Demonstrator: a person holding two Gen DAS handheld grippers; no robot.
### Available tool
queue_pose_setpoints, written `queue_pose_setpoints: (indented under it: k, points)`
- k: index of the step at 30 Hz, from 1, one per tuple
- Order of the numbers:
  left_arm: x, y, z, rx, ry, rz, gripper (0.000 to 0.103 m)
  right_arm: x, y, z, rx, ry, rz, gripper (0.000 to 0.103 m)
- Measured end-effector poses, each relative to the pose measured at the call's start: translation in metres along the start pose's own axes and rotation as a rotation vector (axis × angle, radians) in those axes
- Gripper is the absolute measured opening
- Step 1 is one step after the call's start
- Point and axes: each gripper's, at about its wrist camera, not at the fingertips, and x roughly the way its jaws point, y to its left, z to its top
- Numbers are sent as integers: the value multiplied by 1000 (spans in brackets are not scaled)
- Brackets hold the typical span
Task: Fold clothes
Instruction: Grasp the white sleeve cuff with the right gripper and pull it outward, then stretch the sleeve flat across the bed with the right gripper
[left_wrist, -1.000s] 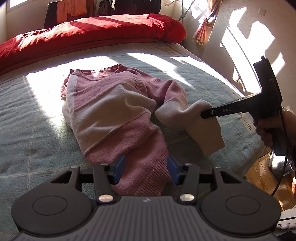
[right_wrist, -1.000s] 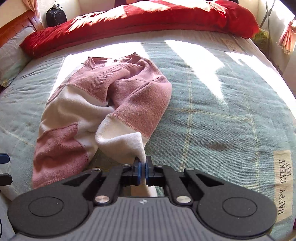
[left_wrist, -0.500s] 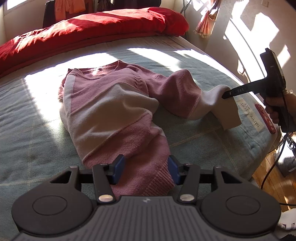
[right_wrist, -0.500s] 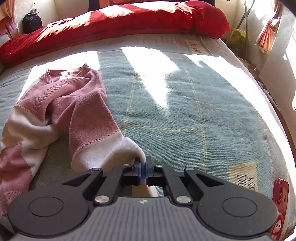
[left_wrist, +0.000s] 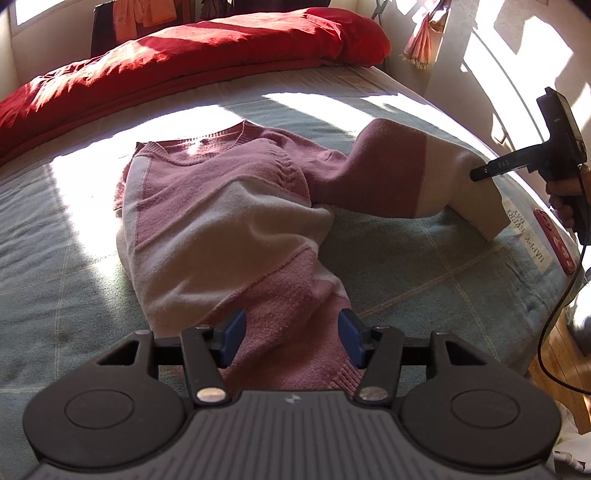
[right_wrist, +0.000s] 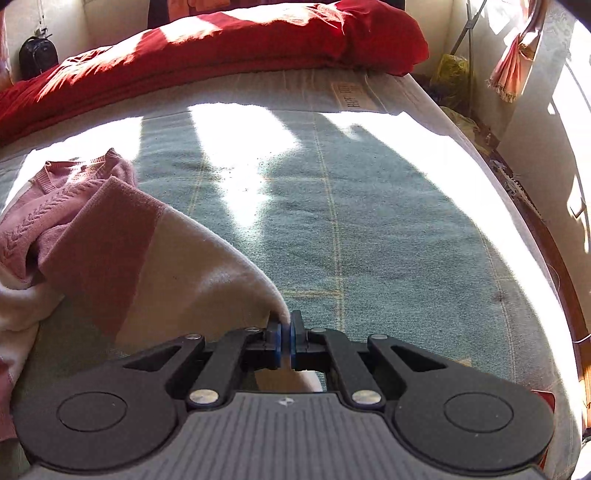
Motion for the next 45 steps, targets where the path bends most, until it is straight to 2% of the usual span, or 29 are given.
queue_pose_setpoints:
  k: [8, 22, 26, 31, 35, 41, 43, 45]
  points:
    - [8, 0, 13, 10, 1, 18, 56, 24, -27, 12, 32, 18, -50, 4]
    - [19, 1, 25, 15, 8, 21, 56, 51, -87, 27, 115, 27, -222, 4]
    - [20, 3, 26, 15, 7, 22, 56, 52, -98, 35, 117, 17, -298, 4]
    - [18, 9, 25, 5, 7, 27, 56, 56, -108, 51, 113, 18, -352, 5]
    - [18, 14, 24, -3, 13, 28, 56, 67, -109, 53, 117, 71, -318, 5]
    - [23, 13, 22, -3, 26, 18, 56, 70, -115, 38, 146, 119, -271, 5]
    - [24, 12, 21, 0, 28, 11, 56, 65, -120, 34, 176, 104, -240, 12]
    - [23, 10, 21, 6, 26, 6, 57, 58, -127, 32, 212, 93, -206, 27]
